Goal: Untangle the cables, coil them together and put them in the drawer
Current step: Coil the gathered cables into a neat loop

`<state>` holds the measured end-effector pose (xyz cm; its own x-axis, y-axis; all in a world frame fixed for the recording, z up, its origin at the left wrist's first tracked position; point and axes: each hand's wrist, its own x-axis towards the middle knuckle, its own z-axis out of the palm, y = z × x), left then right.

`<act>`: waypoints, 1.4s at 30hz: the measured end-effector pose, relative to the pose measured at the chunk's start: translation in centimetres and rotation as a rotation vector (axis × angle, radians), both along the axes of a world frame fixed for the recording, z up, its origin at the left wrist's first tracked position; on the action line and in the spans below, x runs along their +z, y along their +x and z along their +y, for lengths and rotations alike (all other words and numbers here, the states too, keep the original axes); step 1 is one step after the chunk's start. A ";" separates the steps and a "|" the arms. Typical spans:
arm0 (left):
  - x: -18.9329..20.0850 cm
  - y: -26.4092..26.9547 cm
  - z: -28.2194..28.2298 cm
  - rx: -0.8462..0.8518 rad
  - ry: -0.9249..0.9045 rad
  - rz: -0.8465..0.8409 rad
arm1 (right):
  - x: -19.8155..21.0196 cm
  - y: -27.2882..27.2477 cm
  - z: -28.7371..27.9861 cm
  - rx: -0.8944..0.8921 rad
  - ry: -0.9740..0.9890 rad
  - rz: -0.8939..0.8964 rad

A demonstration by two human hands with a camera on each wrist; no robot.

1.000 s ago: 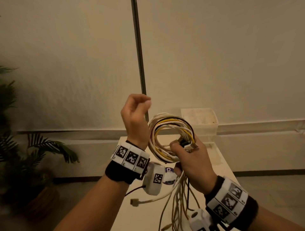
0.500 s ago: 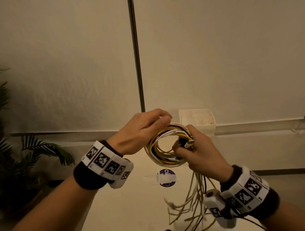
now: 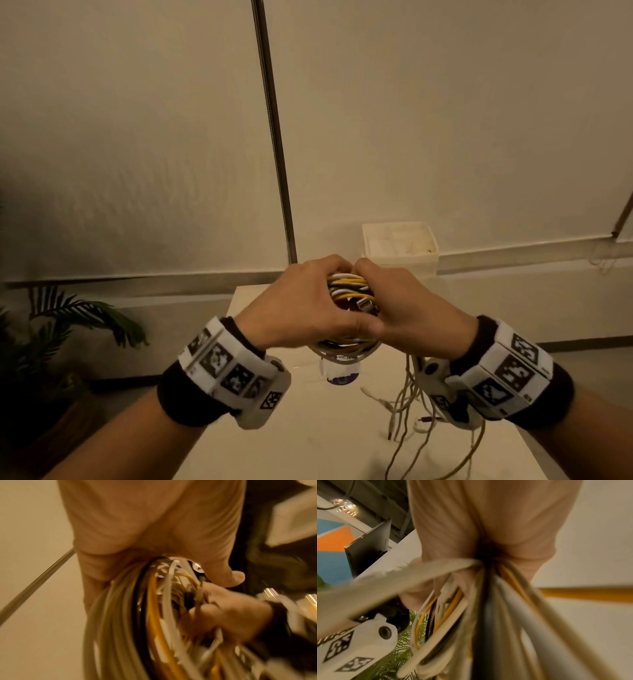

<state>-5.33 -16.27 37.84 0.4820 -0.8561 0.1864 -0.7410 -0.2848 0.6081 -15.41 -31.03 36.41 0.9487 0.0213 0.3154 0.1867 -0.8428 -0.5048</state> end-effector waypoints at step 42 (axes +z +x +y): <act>-5.5 -2.8 -2.1 0.240 -0.822 0.526 | -4.3 -2.5 1.8 -0.255 0.925 -0.050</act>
<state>-8.10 -18.34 32.38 0.8159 -0.4267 0.3901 -0.3001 0.2641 0.9166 -17.93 -29.25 32.15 0.8752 -0.4619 0.1440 0.0924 -0.1326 -0.9869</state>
